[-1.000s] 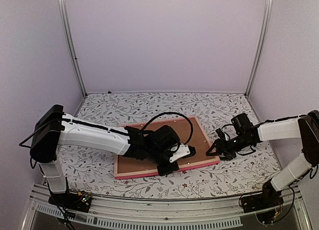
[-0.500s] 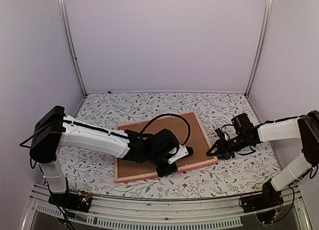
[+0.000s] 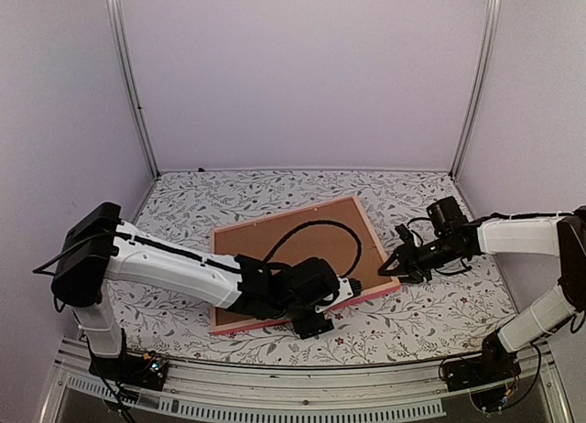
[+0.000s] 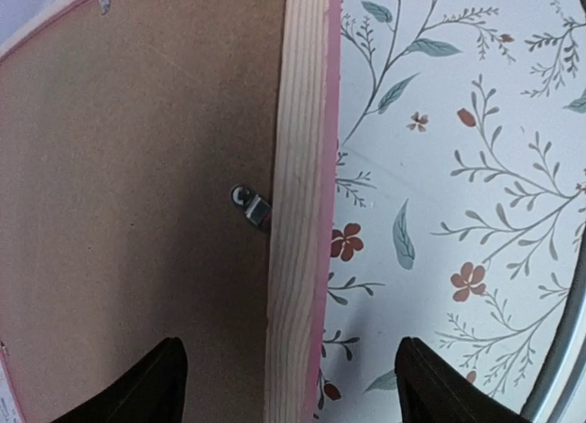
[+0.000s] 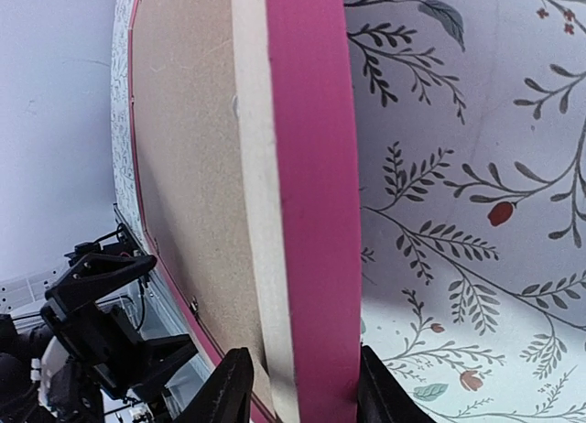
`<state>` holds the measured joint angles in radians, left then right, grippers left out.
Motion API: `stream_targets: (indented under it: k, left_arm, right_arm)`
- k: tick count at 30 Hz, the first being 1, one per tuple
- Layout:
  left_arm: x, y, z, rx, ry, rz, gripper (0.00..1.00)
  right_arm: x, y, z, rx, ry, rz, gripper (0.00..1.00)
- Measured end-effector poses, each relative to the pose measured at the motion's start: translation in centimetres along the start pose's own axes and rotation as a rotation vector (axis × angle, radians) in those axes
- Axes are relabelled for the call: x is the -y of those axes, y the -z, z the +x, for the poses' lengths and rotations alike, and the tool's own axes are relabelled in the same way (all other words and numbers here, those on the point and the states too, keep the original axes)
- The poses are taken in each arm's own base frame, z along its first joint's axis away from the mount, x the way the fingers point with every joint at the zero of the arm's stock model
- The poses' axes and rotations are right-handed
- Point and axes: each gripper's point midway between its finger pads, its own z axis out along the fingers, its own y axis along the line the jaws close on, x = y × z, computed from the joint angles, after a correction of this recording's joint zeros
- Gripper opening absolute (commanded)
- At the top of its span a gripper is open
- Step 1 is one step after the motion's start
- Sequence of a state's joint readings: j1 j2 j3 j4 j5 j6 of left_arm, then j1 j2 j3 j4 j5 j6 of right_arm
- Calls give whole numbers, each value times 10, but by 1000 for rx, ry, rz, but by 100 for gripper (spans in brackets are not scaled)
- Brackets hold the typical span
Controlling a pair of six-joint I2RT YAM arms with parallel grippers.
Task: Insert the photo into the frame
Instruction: Pass from the right arm to the left
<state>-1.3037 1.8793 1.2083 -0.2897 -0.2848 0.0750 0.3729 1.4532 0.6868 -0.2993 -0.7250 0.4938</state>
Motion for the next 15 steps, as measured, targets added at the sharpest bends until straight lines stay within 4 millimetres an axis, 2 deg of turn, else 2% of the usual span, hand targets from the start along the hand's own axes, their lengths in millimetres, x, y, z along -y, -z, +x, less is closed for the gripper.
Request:
stream_targets:
  k: [3, 7, 15]
  left_arm:
    - [-3, -2, 2, -12, -31, -79, 84]
    - [-17, -11, 13, -55, -69, -217, 85]
    - [-47, -16, 25, -119, -114, -460, 81]
  right_arm:
    - [-12, 6, -5, 9, 15, -23, 39]
    - [-23, 12, -7, 13, 25, -49, 41]
    - [-30, 16, -3, 4, 18, -73, 44]
